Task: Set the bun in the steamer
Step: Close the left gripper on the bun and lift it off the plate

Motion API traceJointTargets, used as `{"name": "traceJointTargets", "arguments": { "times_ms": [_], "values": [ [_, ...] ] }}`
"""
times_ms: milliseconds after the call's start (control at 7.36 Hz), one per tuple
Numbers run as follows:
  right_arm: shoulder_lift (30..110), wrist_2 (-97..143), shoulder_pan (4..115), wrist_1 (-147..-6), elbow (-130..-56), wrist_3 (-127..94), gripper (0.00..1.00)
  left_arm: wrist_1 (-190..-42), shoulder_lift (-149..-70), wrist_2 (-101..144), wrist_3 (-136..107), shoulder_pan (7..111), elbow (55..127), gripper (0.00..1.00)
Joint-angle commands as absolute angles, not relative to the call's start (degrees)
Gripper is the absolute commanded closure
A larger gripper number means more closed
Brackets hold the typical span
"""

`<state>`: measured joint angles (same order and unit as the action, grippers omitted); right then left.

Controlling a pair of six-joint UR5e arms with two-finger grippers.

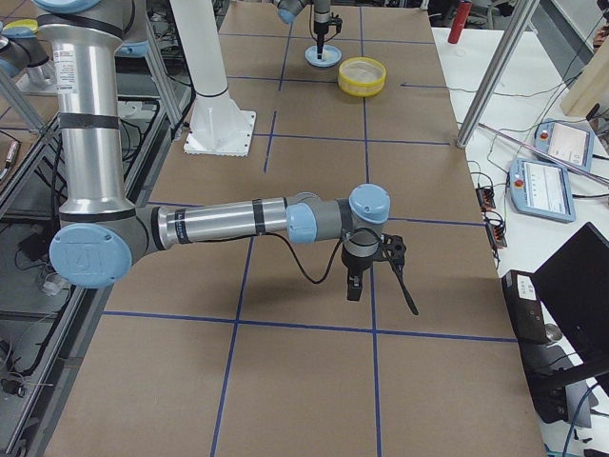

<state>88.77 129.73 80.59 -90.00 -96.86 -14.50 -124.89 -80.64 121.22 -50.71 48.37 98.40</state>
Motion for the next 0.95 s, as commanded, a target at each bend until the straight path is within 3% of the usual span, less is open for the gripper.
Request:
{"name": "traceJointTargets", "arguments": {
  "times_ms": [0,407,815],
  "values": [
    [88.8,129.7,80.5,-90.0,-96.9,-14.5,0.00,-124.9,-80.6,120.9,-50.7,48.4,98.4,0.18],
    [88.8,129.7,80.5,-90.0,-96.9,-14.5,0.00,-124.8,-80.6,120.9,-50.8,48.4,98.7,0.44],
    [88.8,129.7,80.5,-90.0,-96.9,-14.5,0.00,-124.9,-80.5,121.0,-50.7,48.6,98.8,0.60]
  ]
}}
